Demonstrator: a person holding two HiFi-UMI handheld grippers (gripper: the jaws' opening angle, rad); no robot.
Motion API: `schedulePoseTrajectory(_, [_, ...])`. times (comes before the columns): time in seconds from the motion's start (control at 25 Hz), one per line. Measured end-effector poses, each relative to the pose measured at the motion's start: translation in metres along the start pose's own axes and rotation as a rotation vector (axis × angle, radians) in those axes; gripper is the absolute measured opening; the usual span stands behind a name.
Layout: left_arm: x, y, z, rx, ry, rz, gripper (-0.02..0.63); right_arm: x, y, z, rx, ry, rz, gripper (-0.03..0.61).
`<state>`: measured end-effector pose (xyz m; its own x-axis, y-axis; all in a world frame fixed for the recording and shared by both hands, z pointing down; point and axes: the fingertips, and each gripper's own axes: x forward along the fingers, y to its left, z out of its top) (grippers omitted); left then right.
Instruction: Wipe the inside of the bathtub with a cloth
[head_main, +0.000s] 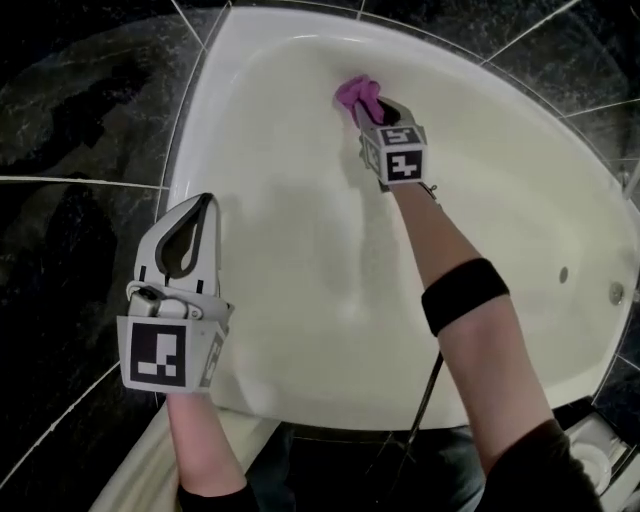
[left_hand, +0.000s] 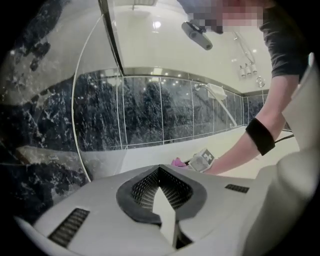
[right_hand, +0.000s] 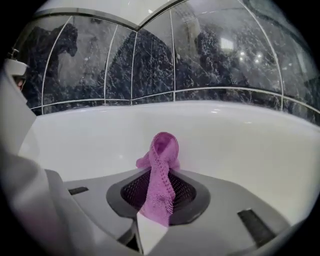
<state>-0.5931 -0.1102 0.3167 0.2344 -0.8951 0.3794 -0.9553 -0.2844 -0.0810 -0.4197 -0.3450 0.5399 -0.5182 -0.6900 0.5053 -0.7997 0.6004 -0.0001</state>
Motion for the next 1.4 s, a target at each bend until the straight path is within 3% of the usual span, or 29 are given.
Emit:
schedulePoseTrajectory(0.28, [0.002,0.012,-0.014,0.027,0.001,0.005,-0.003,0.049,0.041,0.006,-0.083,-0.005,0.083,0.110])
schedulePoseTrajectory(0.56, [-0.008,0.021,-0.020,-0.030,-0.013,0.031,-0.003,0.017,0.157,-0.005,-0.196,-0.007,0.349,0.101])
schedulePoseTrajectory(0.8, [-0.022,0.010,-0.016,-0.054,0.009,0.044,-0.003,-0.060,0.262,-0.054,-0.279,0.039,0.644,0.104])
schedulePoseTrajectory(1.08, [-0.039,-0.019,-0.008,-0.068,0.022,0.039,-0.003,-0.167,0.354,-0.124,-0.372,0.154,0.947,0.106])
schedulePoseTrajectory(1.4, [-0.064,-0.030,0.018,-0.075,0.029,0.065,-0.003,-0.259,0.387,-0.169,-0.344,0.308,1.160,0.103])
